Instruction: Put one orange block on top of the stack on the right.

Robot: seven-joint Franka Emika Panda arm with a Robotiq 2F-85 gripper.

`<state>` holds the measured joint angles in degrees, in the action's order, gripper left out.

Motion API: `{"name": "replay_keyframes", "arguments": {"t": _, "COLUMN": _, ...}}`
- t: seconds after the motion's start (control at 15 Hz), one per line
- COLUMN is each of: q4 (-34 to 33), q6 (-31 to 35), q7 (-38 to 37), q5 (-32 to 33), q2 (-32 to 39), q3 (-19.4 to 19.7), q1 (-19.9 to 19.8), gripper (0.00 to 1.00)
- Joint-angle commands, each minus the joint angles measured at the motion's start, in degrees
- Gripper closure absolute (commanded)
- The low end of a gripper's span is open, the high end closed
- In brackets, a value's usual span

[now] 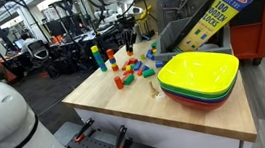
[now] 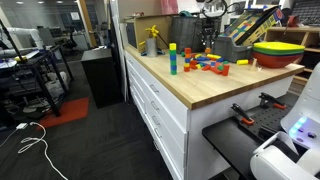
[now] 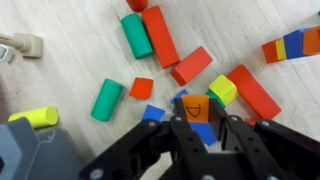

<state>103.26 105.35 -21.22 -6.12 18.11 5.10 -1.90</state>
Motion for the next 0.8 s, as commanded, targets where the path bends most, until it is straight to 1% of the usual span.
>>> {"name": "replay_keyframes", "arguments": {"t": 0.0, "q4": 5.4, "q6": 0.4, "q7": -3.5, "q5": 2.2, "q2": -5.7, "q3": 0.0, "q1": 1.5, "gripper": 0.93}}
{"name": "replay_keyframes", "arguments": {"t": 0.07, "q4": 1.7, "q6": -0.1, "q7": -1.5, "q5": 1.1, "q2": -1.9, "q3": -0.2, "q1": 0.7, "gripper": 0.71}}
{"name": "replay_keyframes", "arguments": {"t": 0.27, "q4": 3.2, "q6": -0.1, "q7": -2.0, "q5": 1.4, "q2": -3.7, "q3": -0.3, "q1": 1.2, "gripper": 0.71}}
{"name": "replay_keyframes", "arguments": {"t": 0.53, "q4": 3.7, "q6": -0.1, "q7": -2.0, "q5": 1.4, "q2": -3.9, "q3": -0.3, "q1": 1.2, "gripper": 0.71}}
{"name": "replay_keyframes", "arguments": {"t": 0.6, "q4": 3.5, "q6": -0.3, "q7": -1.8, "q5": 1.6, "q2": -4.1, "q3": -0.2, "q1": 1.2, "gripper": 0.93}}
{"name": "replay_keyframes", "arguments": {"t": 0.73, "q4": 3.4, "q6": -1.0, "q7": -1.7, "q5": 2.5, "q2": -5.0, "q3": -0.4, "q1": 1.6, "gripper": 0.93}}
